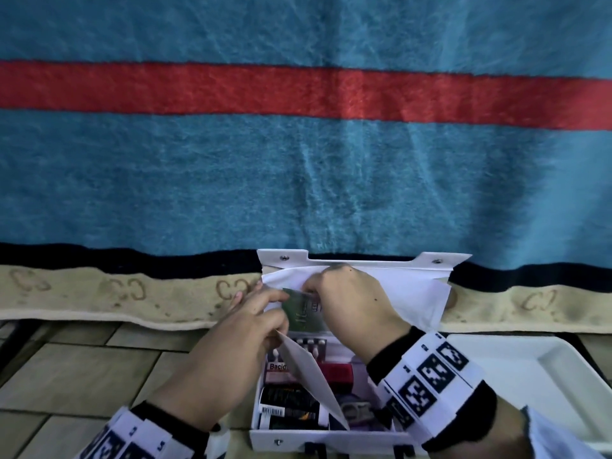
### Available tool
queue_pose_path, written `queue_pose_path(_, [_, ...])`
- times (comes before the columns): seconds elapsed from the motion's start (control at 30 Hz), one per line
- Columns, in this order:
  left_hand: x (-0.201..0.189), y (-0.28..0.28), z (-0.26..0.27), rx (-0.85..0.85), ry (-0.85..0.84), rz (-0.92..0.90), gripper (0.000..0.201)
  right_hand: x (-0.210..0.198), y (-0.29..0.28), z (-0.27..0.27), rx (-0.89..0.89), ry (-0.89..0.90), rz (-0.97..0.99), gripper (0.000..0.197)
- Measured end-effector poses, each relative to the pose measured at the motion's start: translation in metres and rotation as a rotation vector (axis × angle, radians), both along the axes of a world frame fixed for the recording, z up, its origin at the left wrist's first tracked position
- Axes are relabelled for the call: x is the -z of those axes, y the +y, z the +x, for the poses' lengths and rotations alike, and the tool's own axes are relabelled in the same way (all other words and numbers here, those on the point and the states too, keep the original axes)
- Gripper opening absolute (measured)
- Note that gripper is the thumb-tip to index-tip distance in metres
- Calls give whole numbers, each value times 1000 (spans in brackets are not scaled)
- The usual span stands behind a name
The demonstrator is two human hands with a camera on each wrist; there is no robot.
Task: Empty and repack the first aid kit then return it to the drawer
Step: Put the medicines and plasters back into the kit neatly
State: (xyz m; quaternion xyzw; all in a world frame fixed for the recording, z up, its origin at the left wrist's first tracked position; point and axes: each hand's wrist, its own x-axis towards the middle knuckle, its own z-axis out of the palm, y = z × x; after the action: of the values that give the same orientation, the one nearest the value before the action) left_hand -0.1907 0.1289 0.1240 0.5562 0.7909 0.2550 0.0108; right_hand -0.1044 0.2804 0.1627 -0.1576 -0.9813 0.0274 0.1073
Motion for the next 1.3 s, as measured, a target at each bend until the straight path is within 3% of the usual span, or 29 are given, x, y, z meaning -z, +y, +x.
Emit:
queue_pose_path(0.07, [-1,1,1,-18,0,11,35,2,5,5,3,92,-107,38])
queue_pose_path(0.13, [-4,3,4,-58,-30,49,32,-1,9,13,34,250,-227,27])
queue_pose_path(0.2, [-9,7,10,-119,-83,106,22,-7,12,28,59,445,-450,18])
queue_pose_path(0.23, [-11,9,12,-149,-102,126,20,-11,12,38,44,510,-615,27])
queue_pose_path(0.27, [-12,11,13,-176,-113,138,20,-16,12,48,-3,527,-799,34])
queue_pose_path(0.33, [-13,16,14,-220,-89,139,17,-19,8,66,-116,391,-1048,27])
queue_pose_path(0.4, [-13,20,16,-251,-23,117,16,-12,5,73,-149,239,-966,10])
queue_pose_path(0.47, [-16,23,18,-270,-5,108,13,1,8,73,-104,217,-713,24])
queue_pose_path(0.5, [-18,24,19,-273,-16,112,11,8,13,72,-57,247,-689,31])
queue_pose_path(0.57, [-24,22,16,-243,-50,125,11,18,30,71,44,362,-740,27])
queue_pose_path(0.67, [-24,18,7,-160,-30,71,33,17,53,71,114,634,-910,2])
queue_pose_path(0.73, [-18,17,4,-138,53,4,51,7,63,70,109,771,-947,9])
queue_pose_path(0.83, [-10,19,10,-167,169,-63,59,-4,74,68,66,883,-1025,19])
queue_pose_path(0.93, [-8,20,14,-193,204,-68,58,-10,85,73,63,736,-807,19])
queue_pose_path(1.03, [-8,21,14,-200,207,-63,57,-11,91,83,125,513,-365,32])
queue_pose_path(1.13, [-8,23,15,-205,202,-71,56,-22,90,88,142,359,-32,26])
queue_pose_path(1.3, [-9,25,15,-209,208,-92,58,-48,63,82,117,46,270,43])
